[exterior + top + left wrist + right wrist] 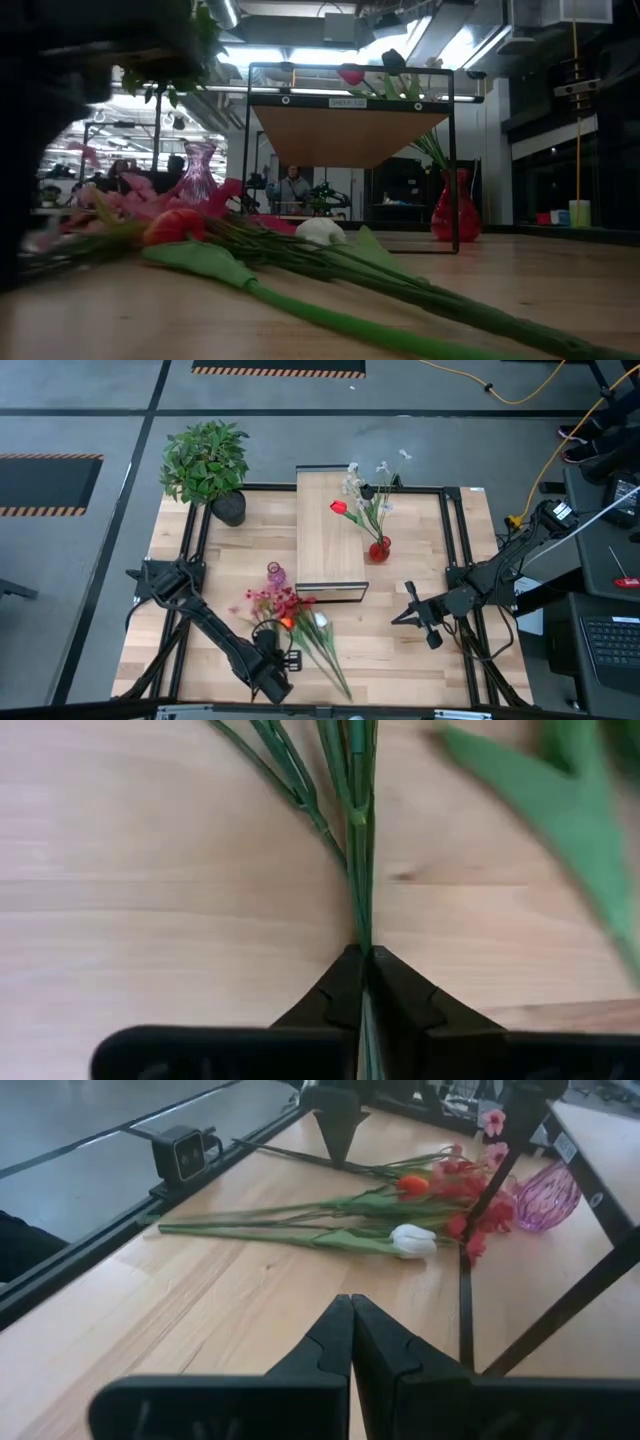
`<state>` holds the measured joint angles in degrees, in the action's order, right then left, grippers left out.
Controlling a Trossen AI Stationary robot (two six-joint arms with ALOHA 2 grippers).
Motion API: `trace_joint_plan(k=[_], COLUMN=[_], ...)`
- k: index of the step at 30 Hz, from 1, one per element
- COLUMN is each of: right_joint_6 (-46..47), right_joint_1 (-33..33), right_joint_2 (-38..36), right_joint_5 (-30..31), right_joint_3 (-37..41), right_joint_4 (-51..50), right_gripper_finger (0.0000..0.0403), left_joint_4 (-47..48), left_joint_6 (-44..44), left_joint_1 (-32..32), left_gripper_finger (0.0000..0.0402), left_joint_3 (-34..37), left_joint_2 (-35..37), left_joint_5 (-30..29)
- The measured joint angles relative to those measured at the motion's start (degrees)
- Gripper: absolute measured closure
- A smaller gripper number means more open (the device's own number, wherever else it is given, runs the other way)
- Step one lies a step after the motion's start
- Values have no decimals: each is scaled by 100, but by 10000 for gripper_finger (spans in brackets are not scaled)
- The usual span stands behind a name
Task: Pick and place flowers into a vace then onto a shelf
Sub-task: Put the pink flowers into the violet vase
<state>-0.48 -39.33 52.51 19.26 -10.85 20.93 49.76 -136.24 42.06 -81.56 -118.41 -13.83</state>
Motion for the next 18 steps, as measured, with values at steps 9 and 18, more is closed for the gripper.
trace_joint_plan(k=[9,18], right_joint_6=[-133,-152], right_joint_1=[0,4], right_joint_2=[0,0], right_joint_5=[0,0], right_joint_3=[0,0], right_joint_4=[196,209], right_gripper_finger=[396,395], left_joint_4=[971,933], left_joint_6=[61,96], left_joint_1=[159,188], left_gripper_finger=[390,361], left_joint_3=[16,11], left_joint_2=[222,222], left_joint_5=[458,320])
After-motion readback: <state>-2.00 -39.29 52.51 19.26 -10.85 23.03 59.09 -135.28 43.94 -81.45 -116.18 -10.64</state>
